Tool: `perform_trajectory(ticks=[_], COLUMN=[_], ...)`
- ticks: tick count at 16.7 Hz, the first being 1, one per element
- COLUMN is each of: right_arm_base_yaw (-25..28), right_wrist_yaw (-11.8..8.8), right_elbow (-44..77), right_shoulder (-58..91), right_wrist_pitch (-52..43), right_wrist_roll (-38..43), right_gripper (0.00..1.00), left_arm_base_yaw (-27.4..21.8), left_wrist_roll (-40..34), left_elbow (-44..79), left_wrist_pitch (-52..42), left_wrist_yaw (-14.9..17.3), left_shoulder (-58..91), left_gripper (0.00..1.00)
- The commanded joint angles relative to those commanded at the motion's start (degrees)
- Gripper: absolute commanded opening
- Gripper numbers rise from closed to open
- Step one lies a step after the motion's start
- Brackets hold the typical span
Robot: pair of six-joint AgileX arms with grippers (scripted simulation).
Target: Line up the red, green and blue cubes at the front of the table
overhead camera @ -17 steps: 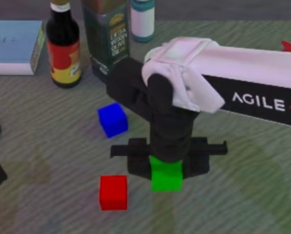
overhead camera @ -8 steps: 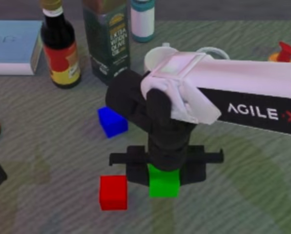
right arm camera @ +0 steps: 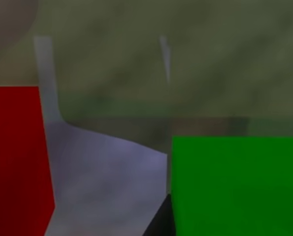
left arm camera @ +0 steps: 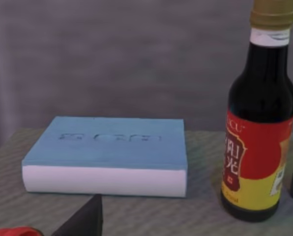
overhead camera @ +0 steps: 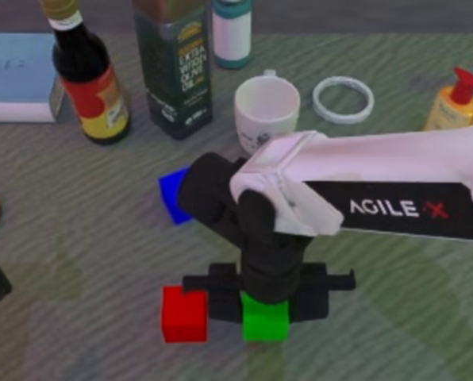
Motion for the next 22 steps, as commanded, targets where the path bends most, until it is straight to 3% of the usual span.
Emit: perform_trajectory(ticks=[1, 14, 22], right_arm_base_yaw=[0.0, 0.0, 0.0], right_wrist_yaw=[0.0, 0.0, 0.0], right_elbow=[0.0, 0.0, 0.0], right_shoulder=[0.0, 0.0, 0.0], right_wrist_pitch=[0.0, 0.0, 0.0], right_wrist_roll=[0.0, 0.0, 0.0], right_gripper=[0.0, 0.98, 1.0], left_arm_base_yaw=[0.0, 0.0, 0.0], left_wrist_roll=[0.0, 0.0, 0.0], left_elbow=[0.0, 0.0, 0.0], left_wrist_pitch=[0.0, 0.0, 0.0], left_wrist_yaw=[0.0, 0.0, 0.0], left_shoulder=[0.0, 0.0, 0.0], left_gripper=[1.0, 1.0, 1.0])
